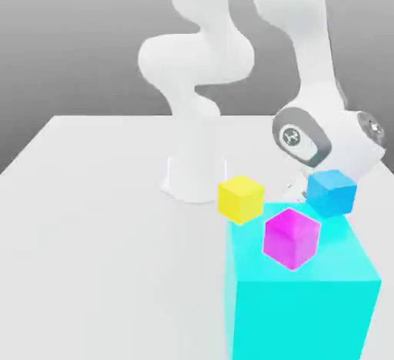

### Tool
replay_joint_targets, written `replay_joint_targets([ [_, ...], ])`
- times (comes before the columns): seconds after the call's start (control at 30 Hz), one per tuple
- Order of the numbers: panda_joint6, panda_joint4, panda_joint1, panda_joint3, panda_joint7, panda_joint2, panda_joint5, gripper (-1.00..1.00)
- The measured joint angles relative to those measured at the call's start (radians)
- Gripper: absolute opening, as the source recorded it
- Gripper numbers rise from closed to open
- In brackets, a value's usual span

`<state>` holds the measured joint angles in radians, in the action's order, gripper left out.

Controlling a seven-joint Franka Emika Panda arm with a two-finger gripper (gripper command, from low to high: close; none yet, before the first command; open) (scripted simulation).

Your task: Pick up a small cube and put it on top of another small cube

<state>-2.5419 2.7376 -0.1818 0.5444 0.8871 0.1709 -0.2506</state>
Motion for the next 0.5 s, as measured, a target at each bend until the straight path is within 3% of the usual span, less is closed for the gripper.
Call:
replay_joint_targets([
  [0.17,-0.225,0.013,0.013,0.029,0.042,-0.081,0.120,0.00],
  [0.27,-0.317,0.001,-0.024,-0.053,0.159,-0.017,-0.007,0.00],
  [0.4,-0.422,-0.036,-0.179,-0.257,0.316,0.120,-0.212,0.00],
  [0.43,-0.438,-0.041,-0.207,-0.290,0.336,0.140,-0.237,-1.00],
  [0.5,-0.438,-0.041,-0.207,-0.290,0.336,0.140,-0.237,-1.00],
])
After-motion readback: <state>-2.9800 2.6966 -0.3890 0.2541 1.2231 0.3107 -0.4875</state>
